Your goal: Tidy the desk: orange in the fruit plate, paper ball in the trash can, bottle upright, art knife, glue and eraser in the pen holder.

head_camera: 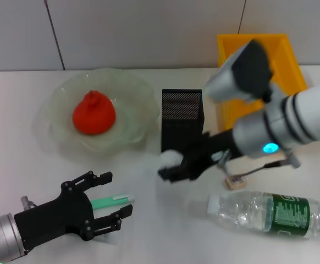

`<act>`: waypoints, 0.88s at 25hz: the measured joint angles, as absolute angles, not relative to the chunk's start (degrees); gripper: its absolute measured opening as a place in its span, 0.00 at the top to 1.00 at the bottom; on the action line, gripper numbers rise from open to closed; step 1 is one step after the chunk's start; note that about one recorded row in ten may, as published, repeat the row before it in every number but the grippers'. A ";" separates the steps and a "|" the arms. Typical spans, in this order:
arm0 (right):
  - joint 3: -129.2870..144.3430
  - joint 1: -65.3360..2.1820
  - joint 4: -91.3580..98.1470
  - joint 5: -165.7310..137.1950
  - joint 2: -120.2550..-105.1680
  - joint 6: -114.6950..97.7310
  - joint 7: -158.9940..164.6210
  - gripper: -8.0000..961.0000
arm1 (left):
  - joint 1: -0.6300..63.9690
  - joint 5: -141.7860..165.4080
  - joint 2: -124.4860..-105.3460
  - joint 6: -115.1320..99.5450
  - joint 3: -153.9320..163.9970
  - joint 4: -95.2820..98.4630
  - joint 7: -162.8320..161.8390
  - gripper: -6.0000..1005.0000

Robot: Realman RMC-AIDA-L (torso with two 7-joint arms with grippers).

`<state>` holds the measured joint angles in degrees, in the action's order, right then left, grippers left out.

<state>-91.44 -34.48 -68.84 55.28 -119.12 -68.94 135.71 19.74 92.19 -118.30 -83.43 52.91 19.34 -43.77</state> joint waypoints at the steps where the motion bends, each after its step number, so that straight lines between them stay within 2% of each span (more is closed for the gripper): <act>1: -93.55 -34.02 -70.48 55.27 -119.11 -70.75 135.70 0.46 | 19.74 92.19 -118.30 -83.43 52.91 19.34 -43.77 0.17; 10: -112.29 -31.88 -80.79 55.61 -119.09 -78.86 135.33 0.47 | 19.67 92.19 -118.30 -83.91 52.91 19.34 -43.77 0.18; 22: -124.71 -31.49 -82.08 48.56 -118.96 -72.21 132.61 0.47 | 20.07 92.19 -118.30 -84.12 53.48 19.34 -43.77 0.18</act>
<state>-124.71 -31.49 -82.08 48.56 -118.96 -72.21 132.61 20.07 92.19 -118.30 -84.12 53.48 19.34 -43.77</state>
